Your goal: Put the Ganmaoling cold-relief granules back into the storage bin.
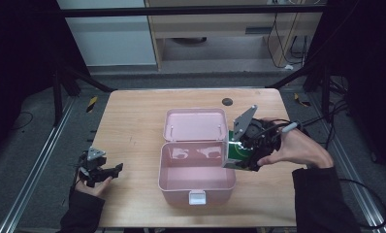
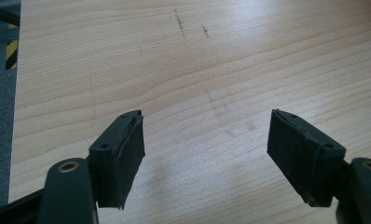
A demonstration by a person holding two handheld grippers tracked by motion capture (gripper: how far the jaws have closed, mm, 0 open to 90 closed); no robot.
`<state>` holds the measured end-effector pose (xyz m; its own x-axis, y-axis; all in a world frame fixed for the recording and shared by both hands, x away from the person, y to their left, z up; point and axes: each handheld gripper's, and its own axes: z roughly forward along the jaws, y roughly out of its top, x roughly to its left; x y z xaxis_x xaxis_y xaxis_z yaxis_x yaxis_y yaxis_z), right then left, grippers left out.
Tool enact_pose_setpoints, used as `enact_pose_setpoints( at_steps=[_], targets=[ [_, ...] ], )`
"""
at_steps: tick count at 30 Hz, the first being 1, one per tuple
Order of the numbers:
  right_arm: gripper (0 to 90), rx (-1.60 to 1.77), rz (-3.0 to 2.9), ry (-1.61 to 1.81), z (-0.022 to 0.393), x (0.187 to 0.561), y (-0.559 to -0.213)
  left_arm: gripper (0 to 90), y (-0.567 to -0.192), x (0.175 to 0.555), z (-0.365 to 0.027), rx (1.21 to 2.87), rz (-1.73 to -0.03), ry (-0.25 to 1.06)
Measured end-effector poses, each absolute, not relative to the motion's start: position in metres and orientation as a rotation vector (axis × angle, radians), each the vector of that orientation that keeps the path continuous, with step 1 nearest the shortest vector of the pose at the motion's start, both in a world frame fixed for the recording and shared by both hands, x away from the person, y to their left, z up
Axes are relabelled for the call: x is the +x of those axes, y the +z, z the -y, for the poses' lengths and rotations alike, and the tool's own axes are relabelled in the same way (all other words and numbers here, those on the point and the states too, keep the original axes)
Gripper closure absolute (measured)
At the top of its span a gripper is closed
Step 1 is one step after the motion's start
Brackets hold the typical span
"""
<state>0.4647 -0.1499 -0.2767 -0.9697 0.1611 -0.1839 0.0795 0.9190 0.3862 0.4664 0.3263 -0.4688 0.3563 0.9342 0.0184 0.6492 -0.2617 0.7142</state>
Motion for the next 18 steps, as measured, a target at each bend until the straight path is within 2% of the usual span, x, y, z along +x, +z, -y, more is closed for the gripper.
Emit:
enact_pose_setpoints(
  at_steps=[18],
  targets=[
    [16.1,0.1,-2.889,0.554,0.11,0.472,-0.282,26.8,-0.469,0.466,-0.326,1.999,-1.37,0.597]
  ],
)
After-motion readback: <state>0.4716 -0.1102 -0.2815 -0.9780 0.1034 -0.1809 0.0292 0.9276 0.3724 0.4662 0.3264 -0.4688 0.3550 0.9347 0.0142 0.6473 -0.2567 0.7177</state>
